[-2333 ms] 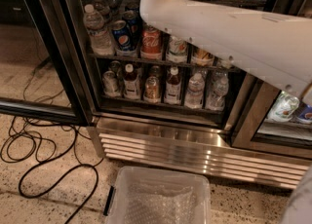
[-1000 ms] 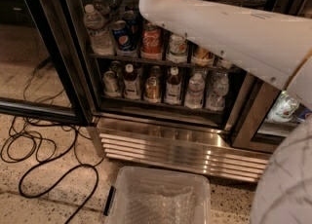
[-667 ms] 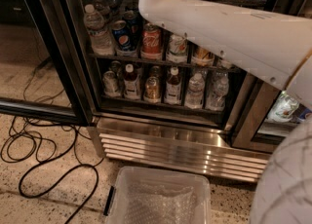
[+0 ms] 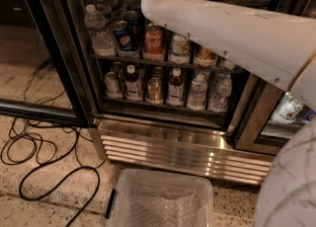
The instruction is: Pick green can from top shelf of fridge
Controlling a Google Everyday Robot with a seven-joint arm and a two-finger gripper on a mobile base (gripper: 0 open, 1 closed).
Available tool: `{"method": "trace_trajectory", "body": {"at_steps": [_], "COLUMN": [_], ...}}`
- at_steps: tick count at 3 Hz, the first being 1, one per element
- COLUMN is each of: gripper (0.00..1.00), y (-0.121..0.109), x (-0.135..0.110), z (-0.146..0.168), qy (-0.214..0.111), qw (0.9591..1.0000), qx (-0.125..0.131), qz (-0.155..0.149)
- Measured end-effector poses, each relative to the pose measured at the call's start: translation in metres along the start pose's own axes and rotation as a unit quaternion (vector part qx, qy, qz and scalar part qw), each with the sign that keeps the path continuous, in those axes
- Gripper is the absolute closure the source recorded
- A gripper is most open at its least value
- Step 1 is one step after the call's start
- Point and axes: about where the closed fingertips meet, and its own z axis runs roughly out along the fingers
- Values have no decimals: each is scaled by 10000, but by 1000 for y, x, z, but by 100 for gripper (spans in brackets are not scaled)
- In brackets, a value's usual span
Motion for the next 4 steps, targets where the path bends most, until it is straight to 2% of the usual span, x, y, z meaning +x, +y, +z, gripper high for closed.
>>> {"method": "trace_trajectory", "body": {"at_steps": [1, 2, 4], "gripper": [100, 100, 100], "y": [3, 6, 12], "x": [-5, -21, -33], "z": [-3, -12, -24], "qy": [-78, -221, -347], "qw": [9998, 9985, 9967], "qx": [-181, -392, -588], "qz": [34, 328, 449]}}
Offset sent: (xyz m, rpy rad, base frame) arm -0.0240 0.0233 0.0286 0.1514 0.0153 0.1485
